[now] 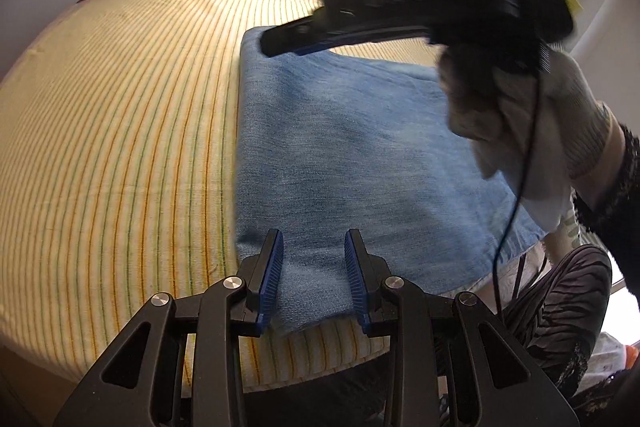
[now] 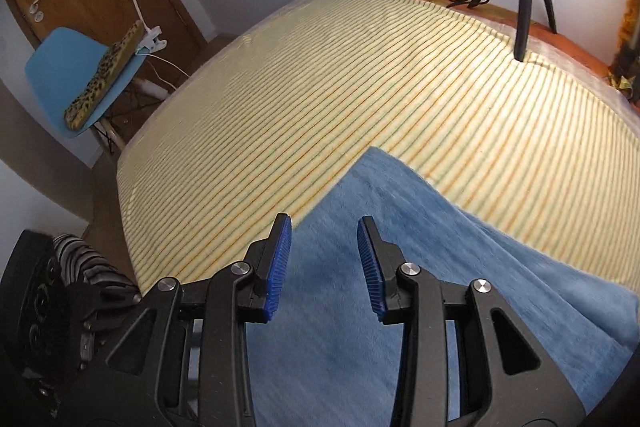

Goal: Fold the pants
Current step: 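Open both tools and release the folded jeans onto the bed, then close both tools on the folded edge of the jeans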

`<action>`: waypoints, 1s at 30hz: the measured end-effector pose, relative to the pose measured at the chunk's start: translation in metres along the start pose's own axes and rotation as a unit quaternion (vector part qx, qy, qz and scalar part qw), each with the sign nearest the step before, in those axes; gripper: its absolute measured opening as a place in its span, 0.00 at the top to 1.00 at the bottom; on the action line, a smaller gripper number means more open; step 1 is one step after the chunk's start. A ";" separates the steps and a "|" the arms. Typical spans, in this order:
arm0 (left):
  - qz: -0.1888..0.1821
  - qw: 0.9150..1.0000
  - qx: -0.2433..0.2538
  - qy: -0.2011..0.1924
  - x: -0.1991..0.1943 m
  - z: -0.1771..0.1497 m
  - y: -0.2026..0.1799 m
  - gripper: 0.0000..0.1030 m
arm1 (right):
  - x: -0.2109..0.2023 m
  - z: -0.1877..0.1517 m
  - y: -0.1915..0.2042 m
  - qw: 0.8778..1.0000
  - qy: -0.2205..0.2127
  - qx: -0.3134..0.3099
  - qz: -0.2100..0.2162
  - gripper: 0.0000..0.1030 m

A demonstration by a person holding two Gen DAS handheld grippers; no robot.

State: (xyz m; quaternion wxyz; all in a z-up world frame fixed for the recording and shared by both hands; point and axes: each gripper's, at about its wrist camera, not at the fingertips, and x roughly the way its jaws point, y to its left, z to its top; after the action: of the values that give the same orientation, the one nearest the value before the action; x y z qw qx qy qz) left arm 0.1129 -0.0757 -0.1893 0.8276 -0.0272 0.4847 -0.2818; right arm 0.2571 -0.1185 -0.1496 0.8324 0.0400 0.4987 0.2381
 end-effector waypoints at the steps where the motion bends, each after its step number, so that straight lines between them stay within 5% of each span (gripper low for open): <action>1: 0.004 1.000 0.005 0.000 0.000 0.000 -0.002 0.72 | 0.006 0.004 -0.001 1.000 0.004 0.003 -0.001 0.65; 19: 0.001 1.000 0.024 -0.001 -0.005 -0.004 -0.001 0.63 | 0.050 0.033 -0.011 0.999 0.040 0.024 -0.021 0.65; 24: -0.036 0.999 -0.039 -0.009 -0.020 -0.006 0.015 0.47 | 0.041 0.036 -0.024 0.996 0.037 0.073 -0.020 0.65; 30: -0.049 0.992 -0.112 -0.013 -0.018 -0.008 0.046 0.46 | 0.012 0.035 -0.025 0.994 0.033 0.105 -0.010 0.47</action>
State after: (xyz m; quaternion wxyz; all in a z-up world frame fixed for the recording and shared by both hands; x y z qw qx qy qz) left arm 0.1205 -0.0264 -0.1942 0.8110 -0.1466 0.5003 -0.2654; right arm 0.3003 -0.1295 -0.1491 0.8091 0.1142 0.5486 0.1769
